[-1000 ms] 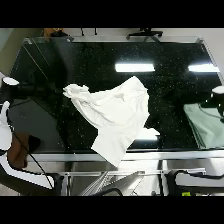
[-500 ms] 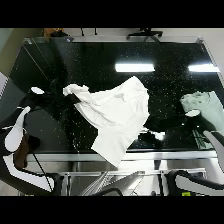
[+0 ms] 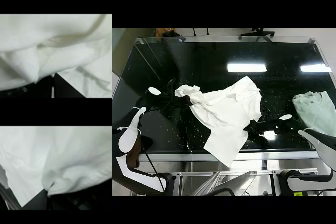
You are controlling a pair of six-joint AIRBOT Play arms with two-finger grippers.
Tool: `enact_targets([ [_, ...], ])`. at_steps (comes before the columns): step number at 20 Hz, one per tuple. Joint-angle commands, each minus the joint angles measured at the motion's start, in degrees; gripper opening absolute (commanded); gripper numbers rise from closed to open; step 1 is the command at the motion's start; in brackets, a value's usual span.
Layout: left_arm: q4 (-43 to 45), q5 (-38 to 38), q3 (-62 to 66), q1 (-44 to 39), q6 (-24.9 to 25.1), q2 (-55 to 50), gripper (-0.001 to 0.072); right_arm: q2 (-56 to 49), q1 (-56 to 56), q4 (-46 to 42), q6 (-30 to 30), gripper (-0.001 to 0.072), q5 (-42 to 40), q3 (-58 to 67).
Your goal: Fold the shirts.
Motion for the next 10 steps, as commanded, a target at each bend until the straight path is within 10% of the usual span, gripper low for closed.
enact_targets([
  [1,-0.35,-1.53,0.02,1.14,0.09,3.67,0.0013,2.40,0.68,9.90,-5.16,0.0026,3.85,4.02],
  [6,-9.49,-8.09,11.63,2.47,0.59,23.69,0.0013,17.05,-2.25,9.81,-5.88,0.0026,5.55,31.21],
  [10,-9.68,0.37,35.85,2.49,0.55,41.31,0.0013,22.01,-7.76,6.21,-6.64,0.0027,5.49,62.77],
])
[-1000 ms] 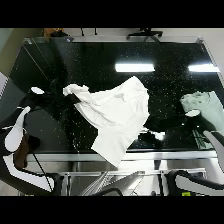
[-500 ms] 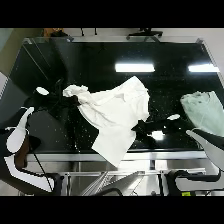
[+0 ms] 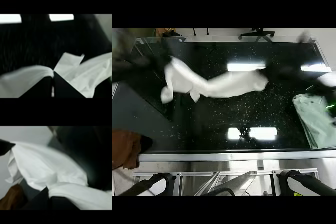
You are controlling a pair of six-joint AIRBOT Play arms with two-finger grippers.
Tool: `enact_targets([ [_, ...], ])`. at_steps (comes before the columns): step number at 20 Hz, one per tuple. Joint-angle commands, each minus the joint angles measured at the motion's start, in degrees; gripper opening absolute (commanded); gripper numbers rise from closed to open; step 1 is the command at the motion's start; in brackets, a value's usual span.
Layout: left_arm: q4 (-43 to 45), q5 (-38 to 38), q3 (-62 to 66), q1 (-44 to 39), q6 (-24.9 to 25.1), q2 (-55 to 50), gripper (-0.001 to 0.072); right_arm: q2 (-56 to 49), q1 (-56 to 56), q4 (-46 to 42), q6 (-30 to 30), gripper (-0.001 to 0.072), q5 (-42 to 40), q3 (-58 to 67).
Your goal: Fold the shirts.
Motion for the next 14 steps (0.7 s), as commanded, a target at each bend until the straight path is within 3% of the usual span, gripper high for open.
enact_targets([
  [1,1.18,6.36,20.55,0.17,-0.09,13.75,0.0014,3.87,-4.24,-4.81,-0.66,0.0026,0.28,26.56],
  [3,8.44,7.89,30.56,0.17,-3.04,17.49,0.0013,3.78,-6.01,-9.33,1.84,0.0026,-1.11,37.33],
  [6,21.22,9.31,32.63,0.15,-6.51,23.34,0.0014,4.63,-6.84,-11.04,2.84,0.0026,-2.29,43.85],
  [10,22.08,10.25,18.51,0.15,-5.44,27.76,0.0014,2.86,-6.82,-15.02,4.00,0.0025,-2.16,42.42],
  [14,20.41,5.16,8.66,0.15,-5.38,19.12,0.0014,-4.24,-6.82,-15.04,3.98,0.0024,1.60,37.44],
])
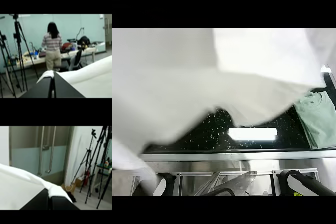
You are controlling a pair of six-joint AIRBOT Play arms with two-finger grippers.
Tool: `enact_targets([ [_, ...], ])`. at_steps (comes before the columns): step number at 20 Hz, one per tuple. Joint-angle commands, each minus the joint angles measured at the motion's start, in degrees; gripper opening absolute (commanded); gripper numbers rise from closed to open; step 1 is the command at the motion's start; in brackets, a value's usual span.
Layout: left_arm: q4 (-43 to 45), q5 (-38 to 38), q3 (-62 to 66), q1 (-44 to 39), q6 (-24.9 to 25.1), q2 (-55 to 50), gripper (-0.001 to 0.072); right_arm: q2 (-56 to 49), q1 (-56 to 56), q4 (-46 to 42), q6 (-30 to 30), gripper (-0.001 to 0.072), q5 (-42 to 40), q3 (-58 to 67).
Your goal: Fold the shirts.
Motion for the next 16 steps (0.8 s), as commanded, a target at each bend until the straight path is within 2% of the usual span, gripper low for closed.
enact_targets([
  [1,-1.77,-3.41,-8.68,0.04,0.55,-7.58,0.0014,-6.97,-0.07,-1.11,0.31,0.0024,3.91,-4.11],
  [4,-10.10,-5.66,-15.80,-0.22,7.89,-21.22,0.0014,-16.22,-0.07,-1.84,0.28,0.0024,4.87,-10.54],
  [7,-10.49,-5.55,-21.03,-2.19,11.06,-38.88,0.0015,-28.04,0.85,-6.08,0.22,0.0025,3.41,-18.38],
  [9,-10.40,-4.31,-21.33,-3.30,14.14,-51.74,0.0016,-37.13,2.10,-7.34,-0.63,0.0024,-1.90,-22.64],
  [11,-10.69,-5.18,-16.50,-3.13,12.59,-63.30,0.0016,-45.97,3.02,-6.71,-1.29,0.0025,-7.26,-23.02],
  [13,-10.64,-10.25,-7.89,-2.32,9.66,-71.17,0.0020,-50.34,3.54,-4.52,-1.70,0.0034,-10.51,-22.69],
  [14,-10.62,-12.57,-3.80,-1.62,8.85,-72.94,0.0021,-50.86,3.61,-4.48,-1.73,0.0197,-11.06,-22.16],
  [15,-10.60,-14.82,0.20,-0.98,8.39,-73.66,0.0129,-50.56,3.54,-4.61,-2.60,0.0369,-11.02,-21.57],
  [16,-10.56,-17.25,4.42,-0.04,7.96,-73.64,0.0558,-49.77,3.08,-4.76,-3.15,0.0388,-10.21,-20.85],
])
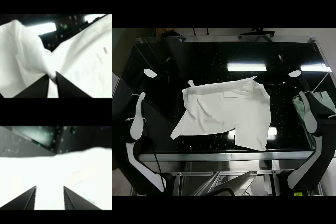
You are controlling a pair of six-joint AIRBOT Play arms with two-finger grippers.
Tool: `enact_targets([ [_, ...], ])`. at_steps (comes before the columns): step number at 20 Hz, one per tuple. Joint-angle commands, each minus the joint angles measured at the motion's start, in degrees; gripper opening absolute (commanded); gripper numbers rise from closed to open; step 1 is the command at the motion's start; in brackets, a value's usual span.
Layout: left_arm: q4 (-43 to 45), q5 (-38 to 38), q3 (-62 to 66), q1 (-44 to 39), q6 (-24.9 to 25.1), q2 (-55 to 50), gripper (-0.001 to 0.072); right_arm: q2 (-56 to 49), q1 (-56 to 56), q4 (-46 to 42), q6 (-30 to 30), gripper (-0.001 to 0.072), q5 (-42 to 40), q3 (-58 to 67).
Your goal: Fold the shirts.
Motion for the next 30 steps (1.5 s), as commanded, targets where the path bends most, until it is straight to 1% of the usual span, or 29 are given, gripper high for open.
enact_targets([
  [1,-0.09,-9.40,13.68,2.49,-3.67,-5.44,0.0704,-0.94,-0.90,0.20,-1.46,0.0388,-0.15,1.18],
  [2,0.57,-13.29,17.68,3.89,-4.28,-4.63,0.0704,1.20,-2.08,-0.57,-0.83,0.0388,2.03,1.33],
  [3,1.75,-16.44,19.63,5.46,-5.73,-2.78,0.0704,3.50,-3.50,-2.23,1.55,0.0386,4.39,1.33],
  [5,4.35,-19.63,17.25,8.35,-6.97,2.73,0.0704,8.31,-7.34,-8.13,7.76,0.0384,10.47,1.31],
  [6,5.84,-20.52,13.27,10.14,-7.21,6.43,0.0704,10.47,-9.62,-10.58,10.08,0.0384,14.38,1.29],
  [7,7.23,-21.94,8.63,11.74,-7.32,9.90,0.0704,12.17,-11.85,-11.78,10.99,0.0383,18.36,1.03],
  [9,9.20,-23.43,-2.78,14.60,-7.28,16.11,0.0704,15.58,-16.37,-12.02,11.37,0.0383,25.66,-2.36],
  [10,9.09,-23.21,-9.51,15.89,-7.10,19.06,0.0704,17.53,-18.45,-12.07,11.30,0.0383,27.71,-6.08],
  [11,9.14,-22.36,-16.85,16.94,-5.86,22.01,0.0704,19.37,-20.28,-12.09,11.17,0.0384,28.68,-10.49],
  [13,9.16,-18.93,-30.29,18.64,-3.37,26.73,0.0704,22.67,-23.26,-12.02,9.07,0.0384,28.37,-20.33],
  [15,9.16,-15.13,-40.85,20.06,-1.20,30.05,0.0703,24.20,-23.89,-12.02,7.26,0.0384,26.58,-28.15],
  [18,8.90,-11.23,-49.88,20.28,1.14,31.65,0.0704,24.24,-23.45,-11.76,5.88,0.0384,24.81,-33.46],
  [20,9.84,-9.14,-52.50,19.12,1.42,31.56,0.0703,24.22,-23.45,-11.85,5.88,0.0384,24.26,-34.23],
  [23,13.66,-6.10,-54.10,16.90,1.51,31.56,0.0703,24.22,-23.45,-11.37,5.88,0.0384,24.06,-34.23],
  [26,13.53,-1.88,-54.42,16.13,1.51,31.52,0.0703,24.20,-23.45,-11.39,5.88,0.0384,24.02,-34.23],
  [28,13.57,-1.14,-54.42,16.13,1.55,31.34,0.0703,24.17,-23.45,-11.39,5.88,0.0384,24.00,-34.23],
  [30,12.90,-2.82,-54.47,16.13,1.53,29.59,0.0703,23.78,-23.34,-11.39,5.88,0.0384,23.76,-34.23],
])
